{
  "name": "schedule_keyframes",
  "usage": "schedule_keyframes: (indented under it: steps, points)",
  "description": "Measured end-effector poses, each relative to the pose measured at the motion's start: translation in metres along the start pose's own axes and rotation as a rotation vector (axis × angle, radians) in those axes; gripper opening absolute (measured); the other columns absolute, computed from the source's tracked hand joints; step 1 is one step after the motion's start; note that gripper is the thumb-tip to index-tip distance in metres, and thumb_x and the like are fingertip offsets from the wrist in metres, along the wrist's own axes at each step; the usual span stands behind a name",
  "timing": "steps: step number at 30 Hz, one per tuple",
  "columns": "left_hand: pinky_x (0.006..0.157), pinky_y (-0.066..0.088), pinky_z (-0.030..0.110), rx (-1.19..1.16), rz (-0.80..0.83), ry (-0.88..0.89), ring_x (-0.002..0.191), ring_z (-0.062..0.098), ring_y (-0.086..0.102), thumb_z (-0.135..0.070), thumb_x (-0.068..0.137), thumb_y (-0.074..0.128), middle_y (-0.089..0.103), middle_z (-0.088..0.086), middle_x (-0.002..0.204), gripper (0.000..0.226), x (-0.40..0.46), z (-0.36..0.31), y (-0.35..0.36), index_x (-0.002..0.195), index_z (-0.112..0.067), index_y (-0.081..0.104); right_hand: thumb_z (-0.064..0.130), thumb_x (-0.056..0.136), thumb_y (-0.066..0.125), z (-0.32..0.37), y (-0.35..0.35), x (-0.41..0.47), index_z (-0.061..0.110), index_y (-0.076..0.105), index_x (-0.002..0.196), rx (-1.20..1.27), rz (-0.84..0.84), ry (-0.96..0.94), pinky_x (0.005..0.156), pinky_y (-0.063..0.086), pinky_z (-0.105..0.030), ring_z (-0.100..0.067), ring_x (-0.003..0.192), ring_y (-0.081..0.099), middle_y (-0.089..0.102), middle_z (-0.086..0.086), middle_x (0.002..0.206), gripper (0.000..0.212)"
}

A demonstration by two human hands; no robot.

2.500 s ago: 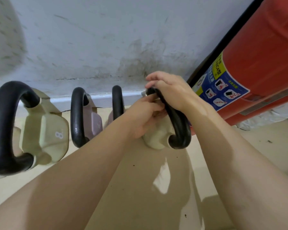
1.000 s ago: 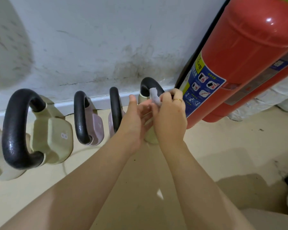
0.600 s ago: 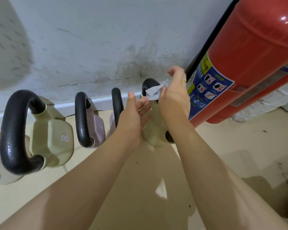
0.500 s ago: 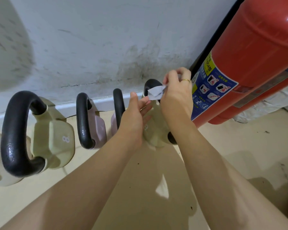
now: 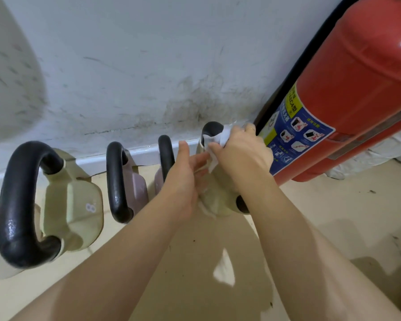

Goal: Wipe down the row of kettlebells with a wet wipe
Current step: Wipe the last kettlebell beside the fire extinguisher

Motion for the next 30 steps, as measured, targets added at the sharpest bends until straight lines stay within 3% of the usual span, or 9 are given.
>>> schedule_keyframes:
  steps: [2,5,9,14,19,23,26,28,30]
  points:
    - [0.098,0.035,0.029,0.0,0.051,0.02,0.123,0.016,0.05,-0.06,0.093,0.014,0.059,0.003,0.13,0.073,-0.002,-0.006,0.005,0.127,-0.009,0.055,0.043,0.088,0.052,0.009,-0.004,-0.003,0.009,0.027,0.136,0.021,-0.06,-0.126,0.087,0.042,-0.043,-0.031,0.122,0.045,0.033,-0.01,0.143,0.064]
    - [0.105,0.034,0.03,-0.017,0.083,0.032,0.127,0.017,0.048,-0.059,0.093,0.012,0.057,0.005,0.133,0.074,-0.004,-0.009,0.012,0.128,-0.009,0.053,0.027,0.093,0.048,0.027,-0.008,-0.01,0.006,0.04,0.118,-0.039,-0.115,-0.291,0.079,0.042,-0.038,-0.031,0.112,0.052,0.051,-0.014,0.123,0.033]
    - [0.11,0.035,0.035,-0.064,0.003,0.034,0.123,0.02,0.052,-0.06,0.093,0.018,0.059,0.009,0.128,0.071,-0.004,-0.008,0.002,0.124,-0.007,0.055,0.016,0.095,0.043,0.02,0.0,-0.004,0.002,0.042,0.118,-0.068,-0.026,-0.148,0.082,0.042,-0.036,-0.032,0.112,0.055,0.054,-0.015,0.122,0.026]
    - [0.098,0.042,0.032,-0.072,-0.048,0.055,0.111,0.019,0.058,-0.059,0.093,0.021,0.065,0.007,0.114,0.064,-0.005,-0.007,-0.003,0.102,-0.011,0.062,0.013,0.092,0.048,0.021,0.007,0.02,0.007,0.054,0.113,0.11,0.053,0.038,0.072,0.041,-0.037,-0.032,0.107,0.059,0.061,-0.012,0.117,0.023]
    - [0.087,0.046,0.028,-0.095,-0.056,0.036,0.109,0.02,0.057,-0.058,0.093,0.022,0.063,0.005,0.109,0.059,-0.005,-0.004,-0.009,0.093,-0.013,0.061,0.021,0.092,0.044,0.012,0.001,-0.012,0.006,0.048,0.111,-0.04,-0.064,-0.055,0.075,0.036,-0.034,-0.031,0.104,0.06,0.062,-0.01,0.112,0.024]
    - [0.096,0.04,0.031,-0.099,-0.033,0.03,0.108,0.018,0.054,-0.058,0.094,0.019,0.062,0.004,0.109,0.061,-0.005,0.0,-0.008,0.103,-0.012,0.057,0.016,0.091,0.049,0.01,-0.004,0.018,0.005,0.046,0.12,0.036,-0.031,0.054,0.088,0.043,-0.038,-0.03,0.114,0.056,0.06,-0.011,0.122,0.031]
    - [0.103,0.04,0.035,-0.068,-0.009,-0.003,0.109,0.019,0.057,-0.058,0.094,0.017,0.065,0.005,0.107,0.065,-0.009,0.01,-0.005,0.107,-0.01,0.059,0.025,0.09,0.056,0.006,-0.004,0.004,0.002,0.041,0.117,0.081,-0.003,0.011,0.077,0.045,-0.038,-0.034,0.108,0.059,0.06,-0.013,0.117,0.039]
    - [0.097,0.045,0.034,-0.082,-0.004,-0.003,0.103,0.019,0.06,-0.057,0.094,0.019,0.066,0.006,0.104,0.068,-0.01,0.013,-0.002,0.112,-0.007,0.06,0.036,0.087,0.058,0.007,0.002,-0.023,0.004,0.041,0.11,0.052,-0.019,-0.092,0.068,0.039,-0.035,-0.036,0.101,0.06,0.061,-0.013,0.109,0.043]
    - [0.087,0.047,0.031,-0.075,0.001,-0.004,0.095,0.018,0.06,-0.058,0.093,0.019,0.066,0.005,0.096,0.069,-0.009,0.015,0.002,0.114,-0.007,0.062,0.034,0.086,0.057,0.012,0.001,-0.027,0.005,0.041,0.108,0.102,-0.033,-0.128,0.066,0.037,-0.034,-0.035,0.099,0.06,0.061,-0.013,0.107,0.039]
Point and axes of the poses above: each hand's wrist, its own x-axis towards the middle knuckle, its own y-axis out of the palm, z = x × y, the point moved 10 cm from there along x, towards the middle knuckle
